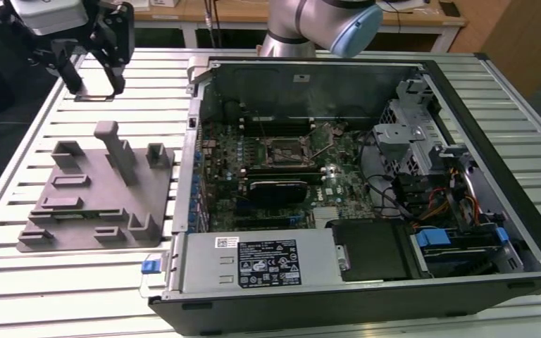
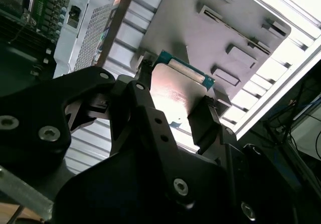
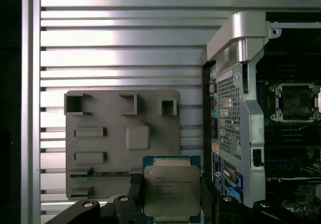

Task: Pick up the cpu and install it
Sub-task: 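Pick up the cpu and move it towards the insertion slot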

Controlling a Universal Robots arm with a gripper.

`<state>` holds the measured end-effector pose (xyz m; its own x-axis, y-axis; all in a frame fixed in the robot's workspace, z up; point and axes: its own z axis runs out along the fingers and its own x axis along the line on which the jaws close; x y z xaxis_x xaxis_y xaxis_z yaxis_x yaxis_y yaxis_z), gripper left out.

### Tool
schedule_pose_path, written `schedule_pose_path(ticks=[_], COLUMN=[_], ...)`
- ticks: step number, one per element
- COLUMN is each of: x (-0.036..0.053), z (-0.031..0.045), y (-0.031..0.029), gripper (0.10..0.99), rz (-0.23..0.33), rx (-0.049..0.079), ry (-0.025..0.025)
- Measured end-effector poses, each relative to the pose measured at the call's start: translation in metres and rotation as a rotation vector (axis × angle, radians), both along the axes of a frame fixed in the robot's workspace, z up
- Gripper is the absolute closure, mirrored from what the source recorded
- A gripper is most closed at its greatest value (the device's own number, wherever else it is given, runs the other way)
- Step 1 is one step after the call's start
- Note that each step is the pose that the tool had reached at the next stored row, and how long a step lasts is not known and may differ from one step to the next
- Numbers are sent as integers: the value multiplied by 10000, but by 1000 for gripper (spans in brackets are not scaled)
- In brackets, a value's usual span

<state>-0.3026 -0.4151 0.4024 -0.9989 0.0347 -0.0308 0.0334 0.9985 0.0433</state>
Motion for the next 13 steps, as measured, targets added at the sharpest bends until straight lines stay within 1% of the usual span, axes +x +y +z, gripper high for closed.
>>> schedule_pose_path(ticks=[7,13], x=[144,287], z=[0,0], y=[0,0], gripper=[545,545], rz=[-1,-1], rx=[0,-1], ry=[0,1])
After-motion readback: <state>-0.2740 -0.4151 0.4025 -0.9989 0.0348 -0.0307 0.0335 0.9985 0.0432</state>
